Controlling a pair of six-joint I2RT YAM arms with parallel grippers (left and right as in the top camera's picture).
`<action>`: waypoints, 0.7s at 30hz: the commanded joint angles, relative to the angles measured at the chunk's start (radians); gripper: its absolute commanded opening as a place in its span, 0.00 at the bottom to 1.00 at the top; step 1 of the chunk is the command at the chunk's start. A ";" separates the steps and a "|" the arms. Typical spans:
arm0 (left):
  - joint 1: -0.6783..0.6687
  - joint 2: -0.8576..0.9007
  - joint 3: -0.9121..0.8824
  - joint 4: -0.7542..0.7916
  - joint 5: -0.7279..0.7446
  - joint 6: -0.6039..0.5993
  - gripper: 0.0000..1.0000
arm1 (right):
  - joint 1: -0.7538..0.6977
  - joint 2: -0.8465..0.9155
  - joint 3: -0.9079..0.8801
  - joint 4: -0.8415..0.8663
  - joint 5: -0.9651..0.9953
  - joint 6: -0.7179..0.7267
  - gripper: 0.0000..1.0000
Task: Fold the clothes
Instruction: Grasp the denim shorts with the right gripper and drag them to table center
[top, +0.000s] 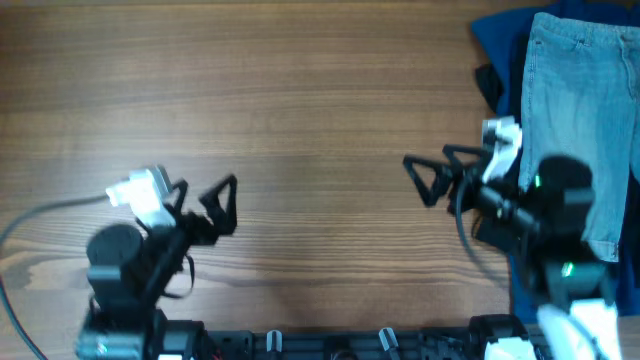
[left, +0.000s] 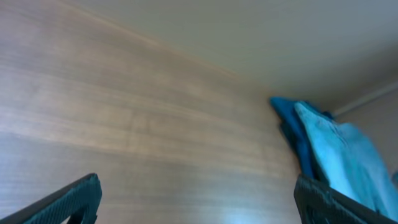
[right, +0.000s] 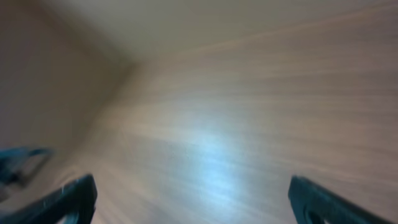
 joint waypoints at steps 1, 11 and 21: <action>0.002 0.267 0.292 -0.114 -0.046 0.017 0.99 | 0.001 0.251 0.282 -0.209 0.328 -0.106 0.99; 0.002 0.818 0.747 -0.549 -0.045 0.114 1.00 | -0.249 0.776 0.532 -0.311 0.428 -0.067 1.00; 0.002 0.830 0.746 -0.591 -0.045 0.114 1.00 | -0.463 1.004 0.532 -0.158 0.425 -0.044 0.82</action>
